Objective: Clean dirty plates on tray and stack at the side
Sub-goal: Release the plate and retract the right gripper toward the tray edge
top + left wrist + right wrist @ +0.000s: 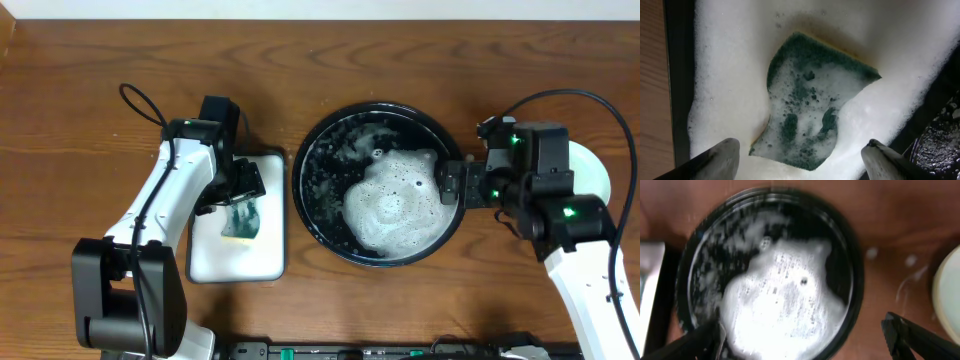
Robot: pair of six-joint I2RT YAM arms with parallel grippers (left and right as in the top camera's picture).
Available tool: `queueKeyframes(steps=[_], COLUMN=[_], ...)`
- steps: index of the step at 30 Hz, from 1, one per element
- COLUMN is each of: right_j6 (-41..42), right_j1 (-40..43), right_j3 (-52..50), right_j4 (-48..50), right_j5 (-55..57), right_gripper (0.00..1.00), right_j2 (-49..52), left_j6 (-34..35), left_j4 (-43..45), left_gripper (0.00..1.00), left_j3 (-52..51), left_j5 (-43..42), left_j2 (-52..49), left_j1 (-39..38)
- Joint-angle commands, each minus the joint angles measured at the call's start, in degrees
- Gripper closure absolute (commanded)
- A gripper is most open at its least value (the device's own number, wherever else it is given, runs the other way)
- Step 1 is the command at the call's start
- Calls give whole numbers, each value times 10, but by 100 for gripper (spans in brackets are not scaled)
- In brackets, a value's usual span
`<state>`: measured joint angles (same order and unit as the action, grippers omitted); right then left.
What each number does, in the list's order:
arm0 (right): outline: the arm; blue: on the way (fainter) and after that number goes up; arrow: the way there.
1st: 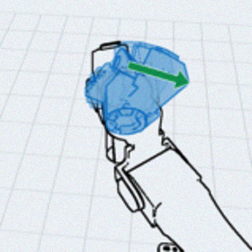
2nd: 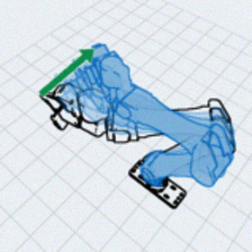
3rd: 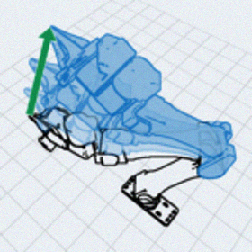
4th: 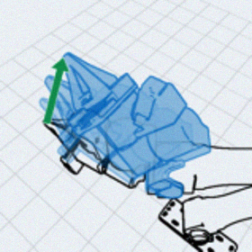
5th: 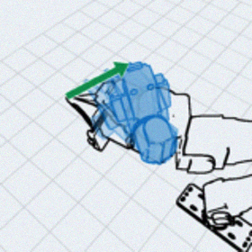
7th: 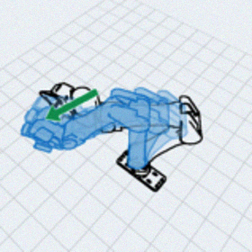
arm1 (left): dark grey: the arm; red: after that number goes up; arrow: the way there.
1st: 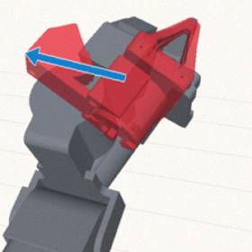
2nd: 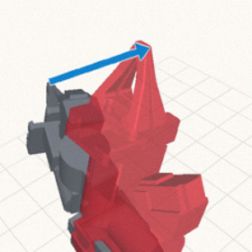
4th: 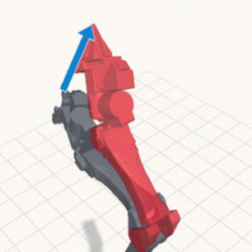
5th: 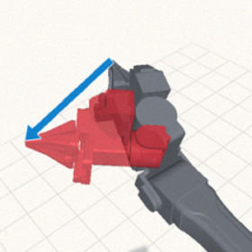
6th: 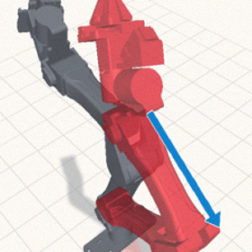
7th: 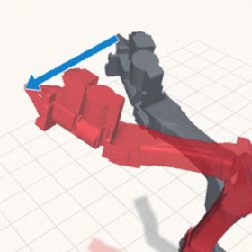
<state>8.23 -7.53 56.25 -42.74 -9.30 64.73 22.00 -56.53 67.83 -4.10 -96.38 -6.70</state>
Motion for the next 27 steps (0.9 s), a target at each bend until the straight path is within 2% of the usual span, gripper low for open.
queueKeyframes(steps=[1,7,8,13,19,27], right_j6=[-9,-10,-10,-36,-47,-47], right_j1=[-4,-4,-4,-3,-3,-3], right_j3=[-76,-268,-323,-410,-454,-508], right_j4=[74,215,239,250,254,364], right_j5=[47,65,65,65,71,78], right_gripper=[1,1,1,1,1,1], right_j2=[-102,-311,-388,-550,-646,-645], left_j6=[-5,-5,-5,-5,-5,-5], left_j4=[-1,-1,-1,-1,-1,-1], left_gripper=[17,17,17,17,17,17], left_j3=[-1,-1,-1,-1,-1,-1], left_j5=[5,5,5,5,5,5], left_j2=[5,5,5,5,5,5], left_j1=[0,0,0,0,0,0])
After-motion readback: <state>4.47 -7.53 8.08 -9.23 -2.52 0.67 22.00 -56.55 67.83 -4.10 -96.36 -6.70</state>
